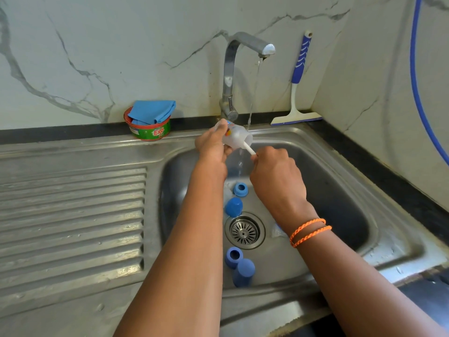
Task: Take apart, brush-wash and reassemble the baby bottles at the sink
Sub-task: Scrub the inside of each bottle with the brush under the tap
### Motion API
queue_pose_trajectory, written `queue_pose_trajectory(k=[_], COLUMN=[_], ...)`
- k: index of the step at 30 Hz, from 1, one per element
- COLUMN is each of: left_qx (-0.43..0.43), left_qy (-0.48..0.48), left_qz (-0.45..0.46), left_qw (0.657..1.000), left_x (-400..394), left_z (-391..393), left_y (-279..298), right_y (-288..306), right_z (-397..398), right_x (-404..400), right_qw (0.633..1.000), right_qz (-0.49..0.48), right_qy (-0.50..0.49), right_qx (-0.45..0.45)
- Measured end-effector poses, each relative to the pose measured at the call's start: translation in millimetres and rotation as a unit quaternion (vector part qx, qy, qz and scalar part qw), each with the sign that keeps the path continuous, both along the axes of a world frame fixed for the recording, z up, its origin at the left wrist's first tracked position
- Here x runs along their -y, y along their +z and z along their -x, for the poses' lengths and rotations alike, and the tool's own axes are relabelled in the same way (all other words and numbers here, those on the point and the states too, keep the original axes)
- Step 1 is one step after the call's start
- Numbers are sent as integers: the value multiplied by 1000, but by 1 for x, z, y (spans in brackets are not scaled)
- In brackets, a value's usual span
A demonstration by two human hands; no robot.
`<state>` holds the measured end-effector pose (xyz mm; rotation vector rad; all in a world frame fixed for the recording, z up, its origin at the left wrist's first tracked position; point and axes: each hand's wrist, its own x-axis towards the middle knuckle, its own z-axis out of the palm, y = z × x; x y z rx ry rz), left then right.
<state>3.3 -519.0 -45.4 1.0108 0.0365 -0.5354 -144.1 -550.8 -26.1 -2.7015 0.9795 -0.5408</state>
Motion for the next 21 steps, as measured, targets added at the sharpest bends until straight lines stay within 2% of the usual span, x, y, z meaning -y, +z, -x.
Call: queue_pose_trajectory(k=[5,10,14,21], left_qx=[126,158,104,-1], left_qy=[23,-18,-50,-21], left_qz=[-115,-140,-137,-80], left_qw=[985,977,984,997], left_x=[7,-2,-15,-26], left_z=[-1,-7,-12,-18], left_y=[-7,-6,-6,-1], right_y=[4,-4,-5,-15], right_z=[0,0,3,-1], right_x=[12,41,48,32], right_qw=[998,992,987,983], right_qz=[-14,-65,-83,-118], right_qy=[32,93,135,137], right_qx=[-55,-49,-37,24])
